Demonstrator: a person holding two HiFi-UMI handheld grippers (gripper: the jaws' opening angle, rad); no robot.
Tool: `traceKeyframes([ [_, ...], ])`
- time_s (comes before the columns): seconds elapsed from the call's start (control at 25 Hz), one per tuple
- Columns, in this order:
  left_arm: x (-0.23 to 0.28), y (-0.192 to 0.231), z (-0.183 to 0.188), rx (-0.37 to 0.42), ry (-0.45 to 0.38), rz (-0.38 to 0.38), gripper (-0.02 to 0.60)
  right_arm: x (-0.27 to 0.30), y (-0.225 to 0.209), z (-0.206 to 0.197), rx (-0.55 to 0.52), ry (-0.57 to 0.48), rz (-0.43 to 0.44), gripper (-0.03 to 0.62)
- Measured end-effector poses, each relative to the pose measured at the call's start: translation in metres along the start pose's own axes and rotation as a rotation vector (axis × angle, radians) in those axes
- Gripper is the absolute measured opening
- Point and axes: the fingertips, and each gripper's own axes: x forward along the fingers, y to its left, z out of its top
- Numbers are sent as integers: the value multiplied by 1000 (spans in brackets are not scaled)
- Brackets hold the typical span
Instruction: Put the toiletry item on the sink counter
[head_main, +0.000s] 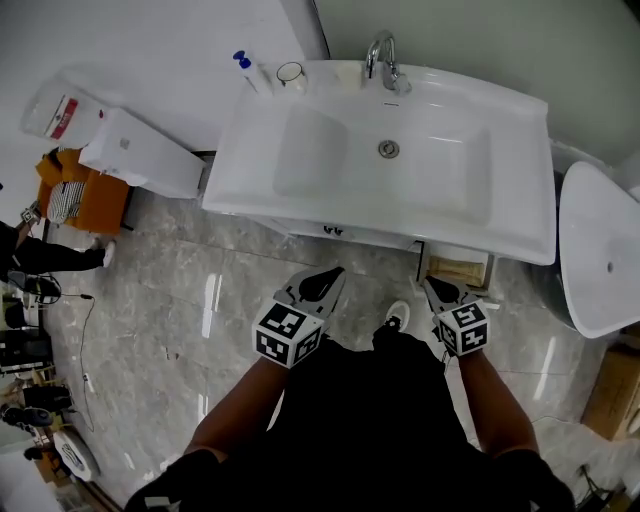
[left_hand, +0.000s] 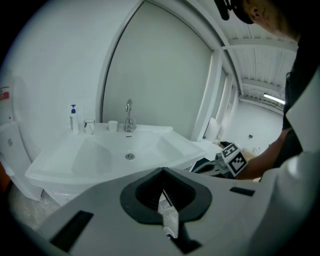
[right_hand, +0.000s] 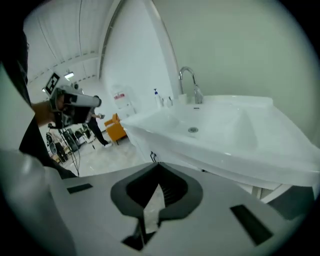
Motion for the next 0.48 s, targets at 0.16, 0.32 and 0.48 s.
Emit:
traceKeyframes([
  [0.16, -14, -3, 8, 43, -27, -83, 0, -14, 50, 50, 18, -133, 22, 3],
  [0.32, -45, 3, -4, 89, -34, -149, 0, -13, 101, 67, 71, -189, 11, 3],
  [0.48, -86, 22, -15, 102, -50, -181, 0, -2, 157, 70, 61, -206, -20, 3],
])
